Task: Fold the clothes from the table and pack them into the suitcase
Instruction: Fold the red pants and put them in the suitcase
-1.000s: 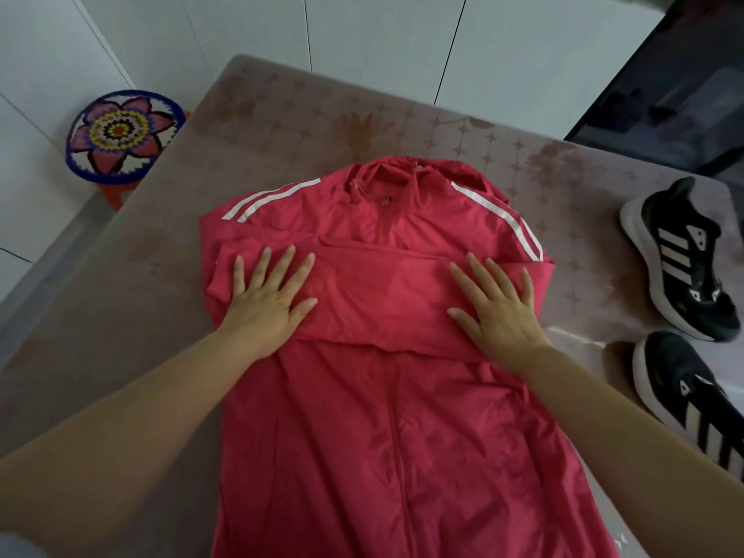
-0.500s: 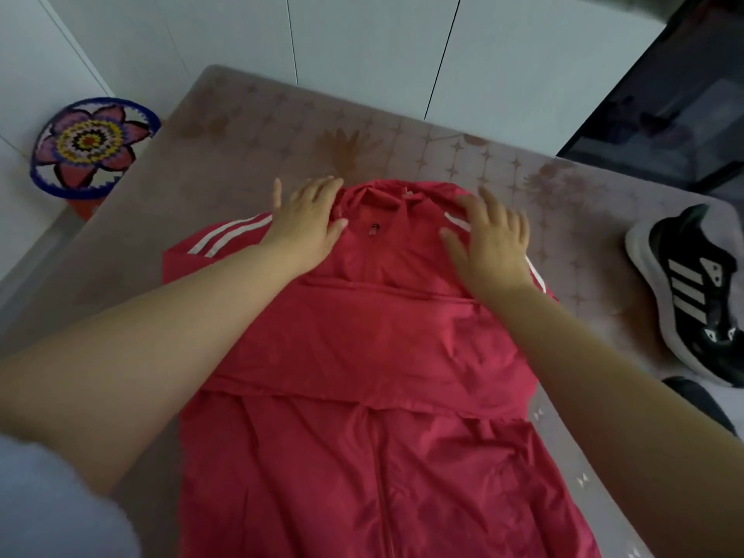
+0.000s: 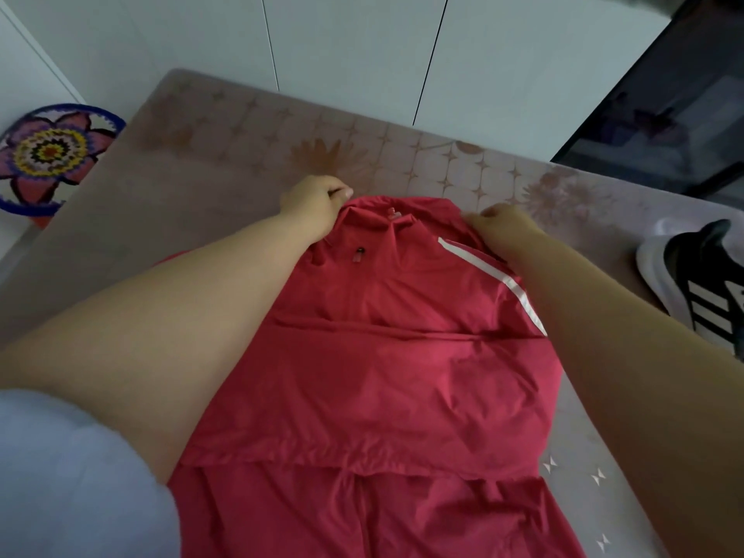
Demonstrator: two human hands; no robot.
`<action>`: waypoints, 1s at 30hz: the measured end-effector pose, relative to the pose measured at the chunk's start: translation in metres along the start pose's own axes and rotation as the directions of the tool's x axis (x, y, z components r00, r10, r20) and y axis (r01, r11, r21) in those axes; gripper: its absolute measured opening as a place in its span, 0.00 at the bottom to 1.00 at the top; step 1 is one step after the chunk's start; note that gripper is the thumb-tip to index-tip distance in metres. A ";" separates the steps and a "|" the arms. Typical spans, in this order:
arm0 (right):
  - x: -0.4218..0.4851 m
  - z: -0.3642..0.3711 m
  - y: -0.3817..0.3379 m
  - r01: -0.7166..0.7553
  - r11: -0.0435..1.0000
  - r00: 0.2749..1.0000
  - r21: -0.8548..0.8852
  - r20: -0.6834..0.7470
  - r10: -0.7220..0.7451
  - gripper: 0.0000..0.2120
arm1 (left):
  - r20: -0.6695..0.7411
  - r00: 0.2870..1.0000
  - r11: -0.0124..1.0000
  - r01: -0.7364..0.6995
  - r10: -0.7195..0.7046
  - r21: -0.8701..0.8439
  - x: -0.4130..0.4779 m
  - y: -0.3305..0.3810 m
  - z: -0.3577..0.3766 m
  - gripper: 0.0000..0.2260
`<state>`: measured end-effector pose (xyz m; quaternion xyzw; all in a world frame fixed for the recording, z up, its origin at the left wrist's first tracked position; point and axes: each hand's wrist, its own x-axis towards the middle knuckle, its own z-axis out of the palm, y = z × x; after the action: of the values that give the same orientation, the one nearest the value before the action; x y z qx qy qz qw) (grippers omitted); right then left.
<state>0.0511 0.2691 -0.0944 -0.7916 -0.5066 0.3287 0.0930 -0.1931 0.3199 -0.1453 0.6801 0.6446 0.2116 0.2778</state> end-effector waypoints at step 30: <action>-0.175 0.004 -0.052 0.718 0.296 0.233 -0.630 -0.183 -0.955 0.16 | -0.066 0.913 0.913 -0.396 0.403 0.100 -0.095 0.016 -0.122 0.11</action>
<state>-0.0372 0.1420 0.0019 -0.4291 -0.8652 -0.1311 0.2237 -0.2671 0.2377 -0.0358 0.7990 0.5114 0.2655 0.1720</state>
